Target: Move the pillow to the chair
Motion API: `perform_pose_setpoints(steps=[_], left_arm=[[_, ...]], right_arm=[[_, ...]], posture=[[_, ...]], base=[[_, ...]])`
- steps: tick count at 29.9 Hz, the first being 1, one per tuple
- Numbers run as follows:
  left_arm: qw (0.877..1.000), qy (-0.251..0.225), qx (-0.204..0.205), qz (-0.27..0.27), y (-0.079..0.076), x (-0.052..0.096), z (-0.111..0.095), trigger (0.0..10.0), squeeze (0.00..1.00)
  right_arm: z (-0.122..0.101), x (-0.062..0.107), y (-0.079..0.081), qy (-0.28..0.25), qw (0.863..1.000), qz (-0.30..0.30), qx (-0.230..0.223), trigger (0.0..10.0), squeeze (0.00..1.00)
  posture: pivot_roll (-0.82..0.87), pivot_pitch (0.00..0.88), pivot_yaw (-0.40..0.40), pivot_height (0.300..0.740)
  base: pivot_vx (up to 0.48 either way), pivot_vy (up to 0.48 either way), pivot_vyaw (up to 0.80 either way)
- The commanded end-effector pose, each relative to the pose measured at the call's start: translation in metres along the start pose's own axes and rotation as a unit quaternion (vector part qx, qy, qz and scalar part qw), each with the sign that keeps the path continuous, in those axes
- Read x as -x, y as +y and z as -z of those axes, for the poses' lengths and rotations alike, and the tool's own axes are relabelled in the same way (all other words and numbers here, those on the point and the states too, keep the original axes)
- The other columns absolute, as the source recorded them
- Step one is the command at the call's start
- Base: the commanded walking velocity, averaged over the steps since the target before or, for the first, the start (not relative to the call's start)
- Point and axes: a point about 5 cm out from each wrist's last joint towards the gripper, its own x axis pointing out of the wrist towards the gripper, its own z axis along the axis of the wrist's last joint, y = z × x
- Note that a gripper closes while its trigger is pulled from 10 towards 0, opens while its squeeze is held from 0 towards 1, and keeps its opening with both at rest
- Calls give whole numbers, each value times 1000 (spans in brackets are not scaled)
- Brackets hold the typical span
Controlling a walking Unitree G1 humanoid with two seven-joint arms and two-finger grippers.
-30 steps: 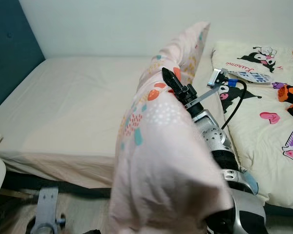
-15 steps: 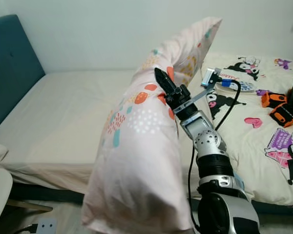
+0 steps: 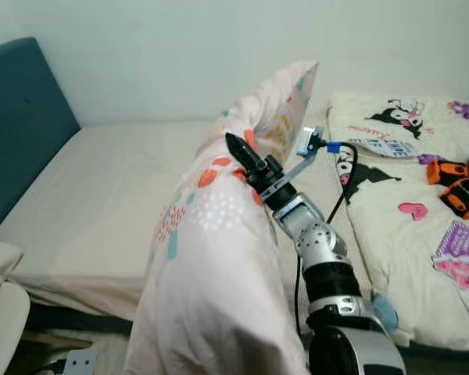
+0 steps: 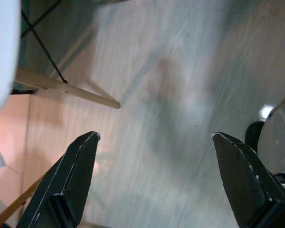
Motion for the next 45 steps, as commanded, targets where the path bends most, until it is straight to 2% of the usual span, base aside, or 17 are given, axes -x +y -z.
perform_pose_setpoints(steps=[1,14,16,20,21,22,25,32,38,45], left_arm=[[1000,9,-15,10,-3,1,6,10000,0],[999,11,-39,28,-10,3,10,10000,0],[998,12,-46,32,-12,3,11,10000,0],[998,11,-46,33,-12,3,11,10000,0],[998,10,-42,36,-13,3,11,10000,0],[999,9,-36,39,-13,3,10,10000,0],[998,3,-30,47,-15,3,8,10000,0],[998,3,-32,49,-18,4,8,10000,0],[997,11,-29,73,-23,5,11,10000,0],[996,20,-23,81,-26,6,14,10000,0]], right_arm=[[7,-12,16,7,999,-36,10,0,0],[37,-6,13,57,998,-8,13,0,0],[47,-4,11,78,996,6,34,0,0],[49,-3,10,85,995,11,43,0,0],[54,-2,8,101,993,22,53,3020,0],[58,0,6,111,991,31,61,10000,0],[69,7,3,140,985,34,96,10000,0],[78,10,8,152,984,17,90,10000,0],[77,12,7,154,983,19,94,10000,0],[78,18,-2,172,976,37,129,10000,0]], posture=[[-104,0,82,685],[-109,0,77,725],[-109,0,74,740],[-109,0,74,740],[-109,0,71,740],[-109,0,71,740],[-109,0,70,740],[-113,6,73,740],[-122,15,76,740],[-121,21,76,740]], base=[[0,0,0],[0,0,0],[0,0,0],[0,0,0],[0,0,0],[0,0,0],[0,0,267],[0,0,800],[0,0,800],[0,0,800]])
